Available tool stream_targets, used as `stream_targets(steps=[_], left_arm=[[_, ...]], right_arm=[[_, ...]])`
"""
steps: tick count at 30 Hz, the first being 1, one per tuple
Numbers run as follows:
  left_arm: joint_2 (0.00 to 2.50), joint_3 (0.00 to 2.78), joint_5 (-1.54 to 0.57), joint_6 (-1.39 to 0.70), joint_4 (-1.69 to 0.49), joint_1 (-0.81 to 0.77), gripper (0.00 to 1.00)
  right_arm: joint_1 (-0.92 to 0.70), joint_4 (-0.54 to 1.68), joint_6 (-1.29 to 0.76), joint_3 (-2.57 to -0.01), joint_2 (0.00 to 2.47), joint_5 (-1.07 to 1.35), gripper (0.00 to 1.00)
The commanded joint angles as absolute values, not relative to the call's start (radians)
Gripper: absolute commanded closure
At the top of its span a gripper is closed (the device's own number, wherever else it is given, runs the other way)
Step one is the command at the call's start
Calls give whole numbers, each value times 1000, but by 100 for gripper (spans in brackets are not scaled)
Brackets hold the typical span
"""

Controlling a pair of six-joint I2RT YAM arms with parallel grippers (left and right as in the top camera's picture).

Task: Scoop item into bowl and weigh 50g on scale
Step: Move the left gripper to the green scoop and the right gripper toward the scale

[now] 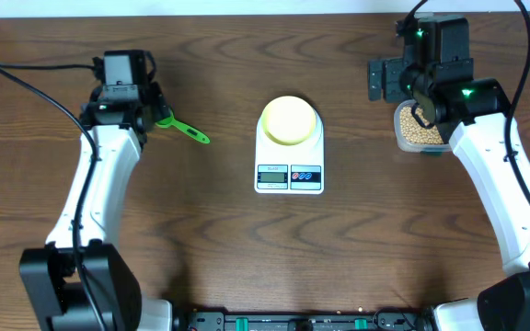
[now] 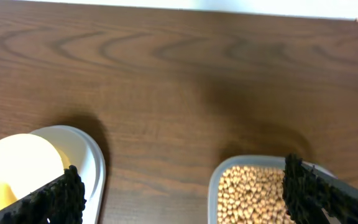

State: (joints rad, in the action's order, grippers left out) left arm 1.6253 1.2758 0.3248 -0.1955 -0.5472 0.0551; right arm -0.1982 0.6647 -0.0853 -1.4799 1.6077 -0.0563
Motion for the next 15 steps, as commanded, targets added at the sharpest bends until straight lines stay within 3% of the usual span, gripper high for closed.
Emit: stream_targets(steps=[1, 3, 9, 15], left_arm=[[1683, 1292, 253, -212, -553, 139, 1], [1717, 1292, 211, -207, -532, 184, 1], [1857, 1292, -175, -72, -477, 299, 1], [1922, 1293, -195, 88, -453, 295, 1]], right_arm=[[-204, 673, -135, -1496, 1605, -11, 1], [-204, 675, -135, -1496, 1602, 61, 1], [-215, 698, -169, -1496, 1594, 220, 1], [-254, 779, -179, -1496, 1579, 219, 1]])
